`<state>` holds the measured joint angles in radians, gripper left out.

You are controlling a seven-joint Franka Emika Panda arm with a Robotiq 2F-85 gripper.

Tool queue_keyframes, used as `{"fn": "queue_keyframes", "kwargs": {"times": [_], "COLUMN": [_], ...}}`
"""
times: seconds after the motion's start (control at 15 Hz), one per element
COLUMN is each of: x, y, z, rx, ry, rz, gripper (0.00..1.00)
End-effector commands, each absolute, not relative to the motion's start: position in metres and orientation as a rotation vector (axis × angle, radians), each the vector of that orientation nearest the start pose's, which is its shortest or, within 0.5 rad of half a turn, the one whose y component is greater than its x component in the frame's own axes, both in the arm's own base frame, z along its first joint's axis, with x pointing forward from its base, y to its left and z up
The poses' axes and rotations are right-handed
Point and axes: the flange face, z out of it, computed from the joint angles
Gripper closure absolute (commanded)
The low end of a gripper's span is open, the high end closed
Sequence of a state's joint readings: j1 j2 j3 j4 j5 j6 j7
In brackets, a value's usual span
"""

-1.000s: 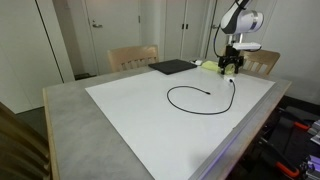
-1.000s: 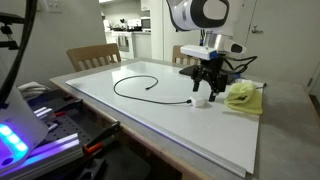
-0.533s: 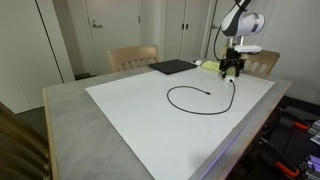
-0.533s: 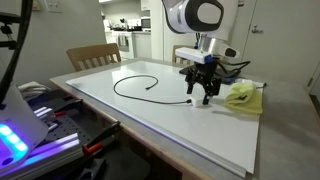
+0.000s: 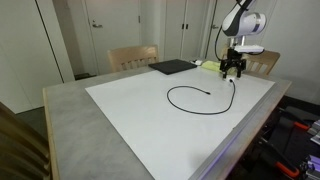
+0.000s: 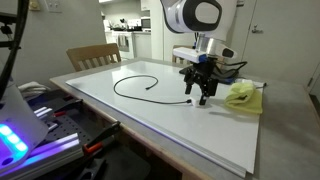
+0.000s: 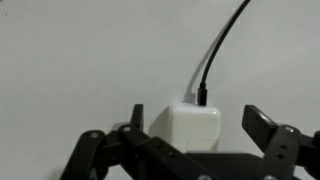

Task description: Put the charging cable in circular form.

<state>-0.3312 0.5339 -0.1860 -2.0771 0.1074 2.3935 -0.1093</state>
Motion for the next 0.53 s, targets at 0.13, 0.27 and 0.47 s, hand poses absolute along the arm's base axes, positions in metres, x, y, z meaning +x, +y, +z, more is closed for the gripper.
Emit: {"fn": "queue_keyframes", "kwargs": {"times": [0.13, 0.27, 0.47], "x": [0.4816, 0.482, 0.4805], "y": [-0.2756, -0.2753, -0.2752], "z": [0.1481, 0.1481, 0.1483], "rx": [-2.938, -2.907, -2.885], "ry": [0.835, 0.857, 0.889], "rz": [0.302, 0.282, 0.262], "gripper": [0.0, 0.0, 0.0]}}
